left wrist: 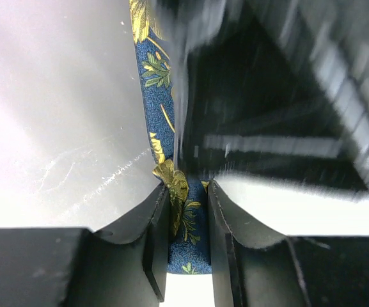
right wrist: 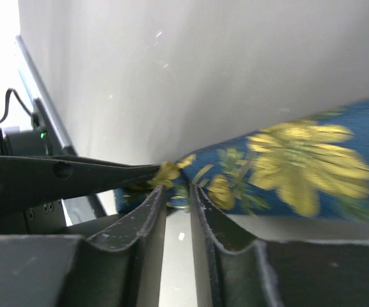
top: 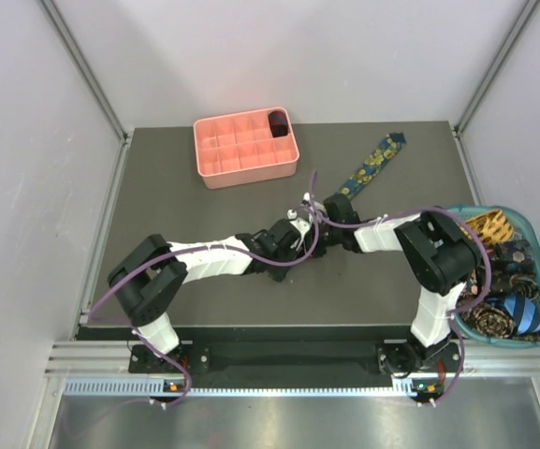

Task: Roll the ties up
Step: Roll the tie

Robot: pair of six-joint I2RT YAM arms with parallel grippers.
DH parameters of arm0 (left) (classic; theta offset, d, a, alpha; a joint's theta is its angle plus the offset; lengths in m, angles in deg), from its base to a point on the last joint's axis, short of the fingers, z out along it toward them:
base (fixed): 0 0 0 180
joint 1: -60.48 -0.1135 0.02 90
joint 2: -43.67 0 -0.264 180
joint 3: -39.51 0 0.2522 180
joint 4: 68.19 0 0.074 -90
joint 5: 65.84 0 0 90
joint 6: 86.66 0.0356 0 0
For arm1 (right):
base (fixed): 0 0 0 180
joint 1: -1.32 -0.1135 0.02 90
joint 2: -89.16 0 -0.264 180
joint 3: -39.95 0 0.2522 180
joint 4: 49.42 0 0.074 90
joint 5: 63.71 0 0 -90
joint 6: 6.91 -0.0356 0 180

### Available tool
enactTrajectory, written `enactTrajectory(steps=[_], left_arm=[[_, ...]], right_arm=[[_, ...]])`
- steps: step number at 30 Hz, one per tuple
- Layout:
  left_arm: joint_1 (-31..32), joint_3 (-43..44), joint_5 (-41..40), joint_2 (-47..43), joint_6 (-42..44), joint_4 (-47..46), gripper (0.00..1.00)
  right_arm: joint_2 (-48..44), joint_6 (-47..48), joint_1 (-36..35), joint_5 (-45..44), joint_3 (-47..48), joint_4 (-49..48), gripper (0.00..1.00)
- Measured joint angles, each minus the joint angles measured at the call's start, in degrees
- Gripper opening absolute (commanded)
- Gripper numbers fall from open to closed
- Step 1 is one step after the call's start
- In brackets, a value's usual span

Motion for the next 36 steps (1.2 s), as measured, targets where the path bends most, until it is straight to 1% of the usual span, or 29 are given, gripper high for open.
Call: enactTrajectory(steps=[4, 7, 11, 15, 17, 19, 22, 25, 27, 31, 34, 36], left_arm=[[0.0, 0.0, 0.0, 0.0, -0.3, 0.0, 0.31], [-0.1, 0.0, 0.1, 0.0, -0.7, 0.0, 0.30], [-0.2, 0.7, 0.1, 0.5, -1.2, 0.7, 0.29], [-0.3, 2.0, 0.4, 1.3, -1.3, 2.4, 0.29], [-0.3, 2.5, 0.5, 1.5, -1.4, 3.0, 0.29], [-0.3, 3.1, 0.7, 1.8, -1.4, 3.7, 0.29], [-0.5, 4.2, 1.0, 2.6, -1.4, 5.2, 0.29], [-0.7, 5.5, 1.6, 3.2, -1.4, 6.6, 0.29], [-0.8, 6.2, 1.9, 3.7, -1.4, 7.5, 0.29], [-0.9, 8.6, 2.3, 5.2, -1.3, 10.3, 0.29], [-1.0, 10.3, 2.6, 6.2, -1.2, 12.5, 0.30], [-1.1, 11.3, 2.9, 6.8, -1.1, 13.7, 0.30]], right_arm=[[-2.5, 0.2, 3.6, -2.5, -0.3, 1.1, 0.26], [-7.7, 0.2, 6.5, -5.2, -3.1, 0.5, 0.27], [-17.0, 1.2, 7.9, -9.5, -10.7, -1.1, 0.28], [-26.9, 2.6, 6.6, -13.8, -21.0, -2.8, 0.30], [-32.1, 3.9, 3.3, -17.9, -24.9, -1.9, 0.32], [-37.9, 5.6, -2.6, -22.5, -27.5, -0.4, 0.33], [-46.0, 8.0, -11.7, -30.0, -29.1, 0.8, 0.33], [-51.2, 10.2, -18.1, -36.3, -29.8, 0.7, 0.34], [-52.7, 12.0, -22.6, -40.1, -30.1, 0.8, 0.36], [-50.4, 16.5, -32.9, -47.2, -29.7, 1.4, 0.38], [-43.5, 20.6, -41.0, -52.8, -25.8, 3.6, 0.41], [-38.3, 23.4, -44.7, -56.7, -21.5, 6.0, 0.42]])
